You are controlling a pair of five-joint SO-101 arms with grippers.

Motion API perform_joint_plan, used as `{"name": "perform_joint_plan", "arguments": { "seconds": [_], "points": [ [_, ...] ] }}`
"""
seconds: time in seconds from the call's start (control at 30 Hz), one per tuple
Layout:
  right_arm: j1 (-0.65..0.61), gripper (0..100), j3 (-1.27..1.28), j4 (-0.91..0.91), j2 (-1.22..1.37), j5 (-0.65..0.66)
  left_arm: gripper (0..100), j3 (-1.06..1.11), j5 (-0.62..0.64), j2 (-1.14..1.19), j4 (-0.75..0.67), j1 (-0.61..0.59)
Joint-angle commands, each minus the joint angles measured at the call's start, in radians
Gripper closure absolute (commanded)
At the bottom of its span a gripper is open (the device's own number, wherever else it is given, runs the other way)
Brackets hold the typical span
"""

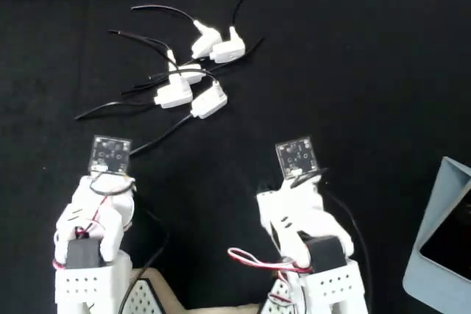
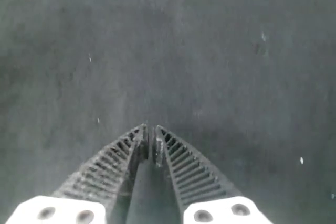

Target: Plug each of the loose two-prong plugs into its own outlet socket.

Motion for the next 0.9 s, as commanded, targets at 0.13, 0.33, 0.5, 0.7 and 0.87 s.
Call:
{"name": "perform_joint_plan", "arguments": {
  "seconds": [0.13,0.33,0.5,0.7,0.87],
  "points": [
    [0.015,98.4,-0.002,0.130,-0.079,-0.008,97,0.022,-0.069,-0.005,0.103,0.001],
    [0.015,98.5,-0.002,0.129,-0.079,-0.008,97,0.022,-0.068,-0.006,0.176,0.002],
    [0.015,98.5,-0.002,0.129,-0.079,-0.008,97,0.021,-0.066,-0.005,0.180,0.008],
    [0.015,98.5,-0.002,0.129,-0.079,-0.008,97,0.021,-0.068,-0.002,0.181,0.004],
    [0.015,98.5,-0.002,0.129,-0.079,-0.008,97,0.021,-0.068,-0.003,0.181,0.002]
  ]
}}
